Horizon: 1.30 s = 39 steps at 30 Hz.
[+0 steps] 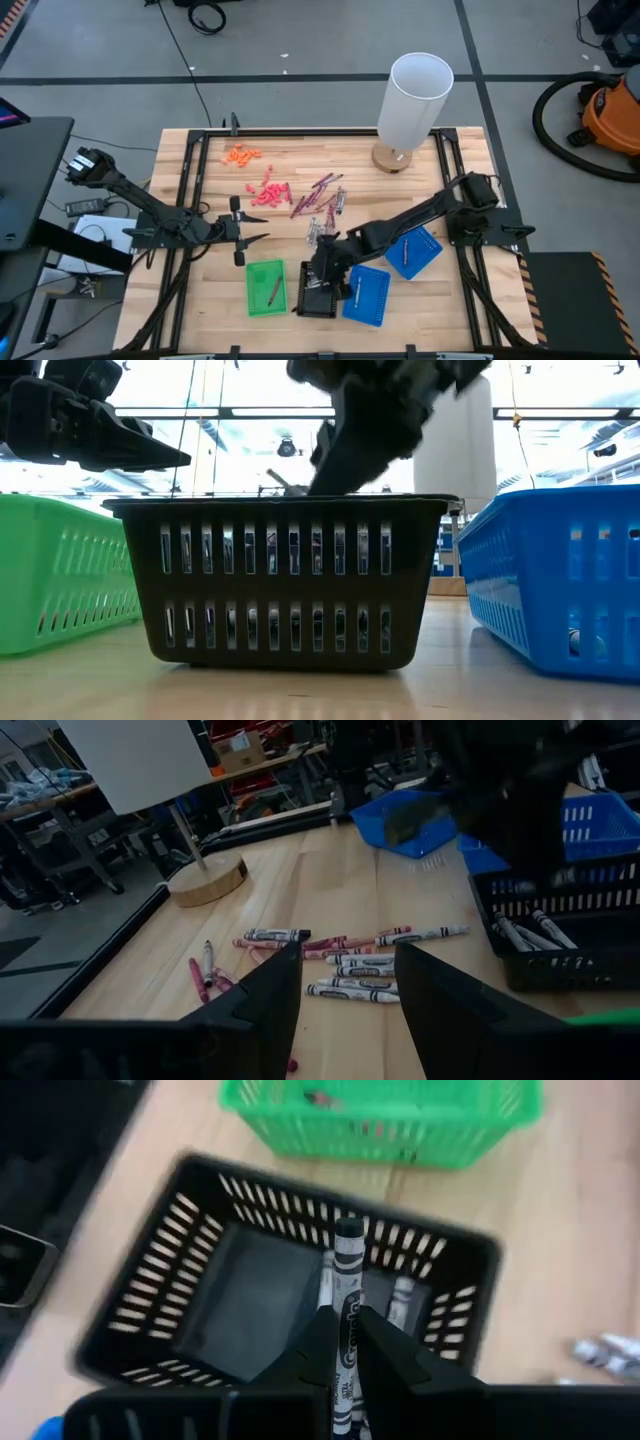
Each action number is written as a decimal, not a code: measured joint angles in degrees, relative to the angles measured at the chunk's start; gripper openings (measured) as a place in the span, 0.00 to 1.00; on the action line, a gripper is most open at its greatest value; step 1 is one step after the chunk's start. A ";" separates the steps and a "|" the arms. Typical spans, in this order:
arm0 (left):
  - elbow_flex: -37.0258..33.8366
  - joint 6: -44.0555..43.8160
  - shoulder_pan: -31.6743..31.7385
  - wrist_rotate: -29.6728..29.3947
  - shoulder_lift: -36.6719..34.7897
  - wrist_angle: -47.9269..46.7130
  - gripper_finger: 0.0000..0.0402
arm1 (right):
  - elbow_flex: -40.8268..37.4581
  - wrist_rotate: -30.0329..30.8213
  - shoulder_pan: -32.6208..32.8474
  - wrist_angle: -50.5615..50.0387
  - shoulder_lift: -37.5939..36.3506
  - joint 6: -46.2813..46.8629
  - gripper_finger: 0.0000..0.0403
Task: Sort crayons
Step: Put the black crayon into the black basket
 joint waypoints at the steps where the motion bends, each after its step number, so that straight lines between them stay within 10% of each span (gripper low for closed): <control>1: 0.00 -0.03 0.01 0.00 0.00 0.05 0.43 | -0.04 -0.04 0.19 0.16 0.64 0.27 0.09; 18: 0.00 -0.07 0.00 0.00 0.00 0.09 0.43 | 0.02 1.98 -0.21 0.86 0.96 3.95 0.28; 39: 0.00 -0.51 0.13 -0.02 0.00 -1.82 0.43 | 0.04 9.22 -10.94 -7.53 -3.53 -7.14 0.29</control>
